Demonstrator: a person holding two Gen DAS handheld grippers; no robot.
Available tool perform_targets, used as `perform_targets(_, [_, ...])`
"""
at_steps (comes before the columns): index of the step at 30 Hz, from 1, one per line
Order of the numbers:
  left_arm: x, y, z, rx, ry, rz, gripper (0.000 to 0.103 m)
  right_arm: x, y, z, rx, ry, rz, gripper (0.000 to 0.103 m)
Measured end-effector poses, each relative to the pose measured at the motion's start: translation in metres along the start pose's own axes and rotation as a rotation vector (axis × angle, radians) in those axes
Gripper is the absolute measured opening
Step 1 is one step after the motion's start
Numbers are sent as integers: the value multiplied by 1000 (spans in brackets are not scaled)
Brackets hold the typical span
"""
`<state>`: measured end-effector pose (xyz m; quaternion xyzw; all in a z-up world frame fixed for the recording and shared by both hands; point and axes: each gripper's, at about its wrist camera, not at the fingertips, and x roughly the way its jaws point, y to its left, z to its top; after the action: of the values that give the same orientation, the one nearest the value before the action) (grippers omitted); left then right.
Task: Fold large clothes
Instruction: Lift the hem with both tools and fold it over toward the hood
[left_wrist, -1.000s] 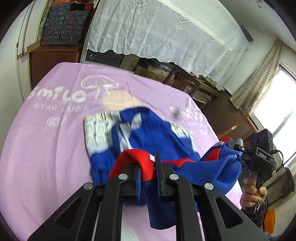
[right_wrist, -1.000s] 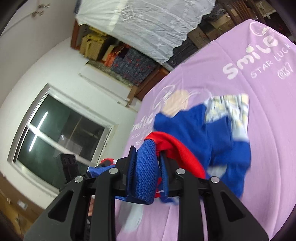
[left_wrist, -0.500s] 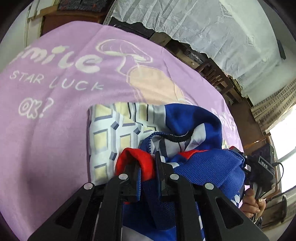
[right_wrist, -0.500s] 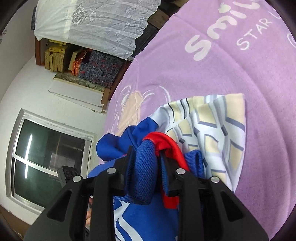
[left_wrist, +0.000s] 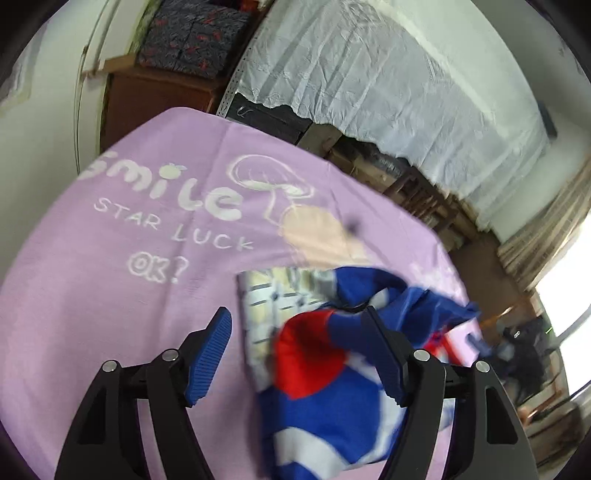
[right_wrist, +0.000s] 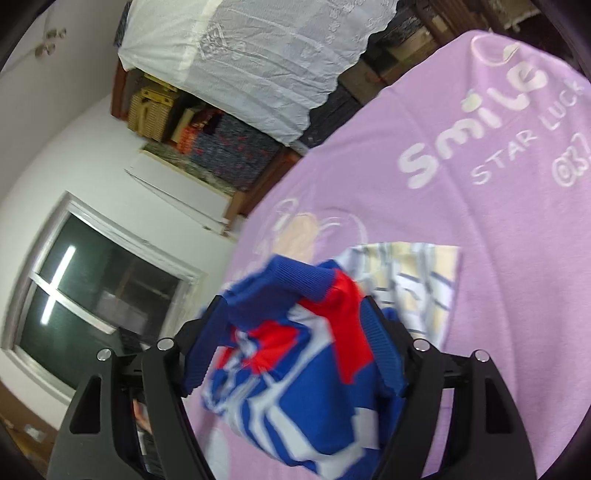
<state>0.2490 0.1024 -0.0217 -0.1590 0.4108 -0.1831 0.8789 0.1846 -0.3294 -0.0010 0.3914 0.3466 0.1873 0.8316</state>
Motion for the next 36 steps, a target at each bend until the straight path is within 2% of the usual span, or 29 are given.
perform_targets(2, [6,-3,-5,66,17,14,73,2,1,-3,-22,7,-25,72])
perform_targets(9, [13,-33,-28,318,35,-26,73,14,-1,-7,-55,33,-80,72])
perform_targets(12, [15,-48,-37,399,31,-24,82,17,-7,-7,-36,41,-87,72])
perform_targets(14, [23,-58,-40,432,17,23,86,21,-7,-8,-39,46,-101,72])
perform_targets(16, [39,-67,-35,456,-15,143,86,25,-8,-8,-39,52,-115,72])
perform_targets(17, [47,-68,-30,442,-16,195,86,26,-9,-8,-39,53,-125,72])
perform_targets(18, [56,-62,-20,382,3,219,86,27,-8,-6,-39,43,-137,72])
perform_targets(21, [68,-32,7,148,55,133,85,32,-6,4,-29,10,-163,72])
perform_targets(23, [75,-19,16,67,82,90,85,41,-3,10,-28,14,-178,72])
perform_targets(26, [89,-10,18,23,130,58,85,59,0,16,-55,28,-224,72])
perform_targets(30, [93,-9,15,33,130,68,85,81,-12,17,-7,69,-228,72])
perform_targets(32, [92,-10,15,32,116,80,82,87,-8,13,-47,76,-252,67])
perform_targets(33, [92,-11,15,40,110,85,75,87,-4,11,-81,69,-275,50])
perform_targets(34, [93,-14,15,55,101,98,62,88,0,10,-107,64,-285,19])
perform_targets(35, [92,-17,14,70,94,106,53,89,3,9,-118,69,-287,14])
perform_targets(36, [92,-21,13,84,90,102,34,88,7,9,-120,55,-293,14])
